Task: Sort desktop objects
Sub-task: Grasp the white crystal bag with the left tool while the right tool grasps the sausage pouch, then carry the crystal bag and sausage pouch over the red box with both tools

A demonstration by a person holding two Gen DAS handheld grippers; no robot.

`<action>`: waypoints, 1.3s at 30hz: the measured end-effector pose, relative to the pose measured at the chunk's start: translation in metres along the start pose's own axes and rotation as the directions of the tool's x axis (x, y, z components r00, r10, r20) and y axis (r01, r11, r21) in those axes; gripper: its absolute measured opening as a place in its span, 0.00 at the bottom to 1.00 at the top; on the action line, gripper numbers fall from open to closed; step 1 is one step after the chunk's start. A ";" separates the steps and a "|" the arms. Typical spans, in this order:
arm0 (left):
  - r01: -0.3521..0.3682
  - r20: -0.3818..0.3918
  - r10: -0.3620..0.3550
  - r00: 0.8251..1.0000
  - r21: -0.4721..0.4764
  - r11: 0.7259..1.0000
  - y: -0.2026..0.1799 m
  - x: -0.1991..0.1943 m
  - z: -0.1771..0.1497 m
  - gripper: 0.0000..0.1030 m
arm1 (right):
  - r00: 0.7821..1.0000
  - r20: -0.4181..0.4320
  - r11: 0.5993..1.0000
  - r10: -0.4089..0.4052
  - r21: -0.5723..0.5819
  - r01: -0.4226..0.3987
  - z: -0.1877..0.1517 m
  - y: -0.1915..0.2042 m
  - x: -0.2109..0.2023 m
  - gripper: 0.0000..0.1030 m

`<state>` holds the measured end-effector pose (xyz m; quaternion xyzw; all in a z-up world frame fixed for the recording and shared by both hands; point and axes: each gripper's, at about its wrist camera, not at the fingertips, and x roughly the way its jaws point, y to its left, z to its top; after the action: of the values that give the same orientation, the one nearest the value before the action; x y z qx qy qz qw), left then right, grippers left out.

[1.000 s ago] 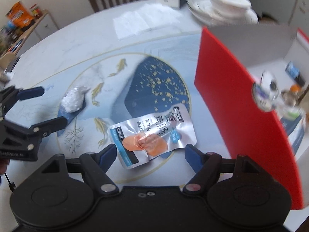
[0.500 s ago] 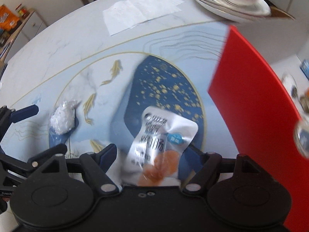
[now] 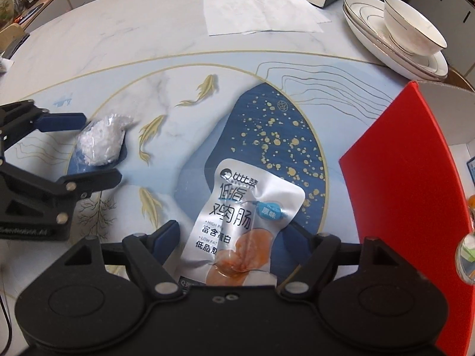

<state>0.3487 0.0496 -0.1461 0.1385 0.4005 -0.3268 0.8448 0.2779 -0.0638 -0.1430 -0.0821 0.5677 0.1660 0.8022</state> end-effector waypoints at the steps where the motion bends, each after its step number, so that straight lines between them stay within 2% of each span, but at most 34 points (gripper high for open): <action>1: -0.004 -0.001 0.004 1.000 -0.002 1.000 0.000 0.000 0.001 0.71 | 1.000 0.003 1.000 0.001 -0.003 -0.001 0.000 0.000 0.000 0.74; 4: -0.012 -0.002 0.012 1.000 -0.002 1.000 -0.002 0.000 0.002 0.60 | 1.000 0.015 1.000 0.003 -0.007 -0.003 -0.001 0.000 0.000 0.71; 6: -0.013 -0.003 0.013 1.000 0.003 1.000 -0.005 -0.001 0.002 0.54 | 1.000 0.029 1.000 0.007 -0.005 -0.007 -0.001 -0.001 -0.002 0.61; 14: -0.002 -0.008 0.002 1.000 -0.002 1.000 -0.026 -0.014 -0.011 0.42 | 0.998 0.053 0.998 0.035 -0.044 -0.033 -0.012 0.001 -0.007 0.59; 19: -0.001 -0.002 0.000 1.000 -0.042 0.999 -0.042 -0.027 -0.022 0.36 | 0.996 0.059 0.997 0.066 -0.040 -0.063 -0.025 -0.002 -0.012 0.58; 29: 0.019 -0.013 -0.021 1.000 -0.143 0.990 -0.073 -0.051 -0.044 0.33 | 0.992 0.047 0.991 0.115 -0.074 -0.111 -0.054 -0.007 -0.027 0.58; 39: 0.010 0.012 -0.008 1.000 -0.211 0.977 -0.098 -0.082 -0.039 0.33 | 0.972 0.121 0.977 0.204 -0.096 -0.193 -0.063 -0.020 -0.075 0.58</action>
<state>0.2225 0.0323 -0.1056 0.0444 0.4289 -0.2871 0.8553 0.2071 -0.1152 -0.0955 -0.0473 0.5122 0.2738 0.8127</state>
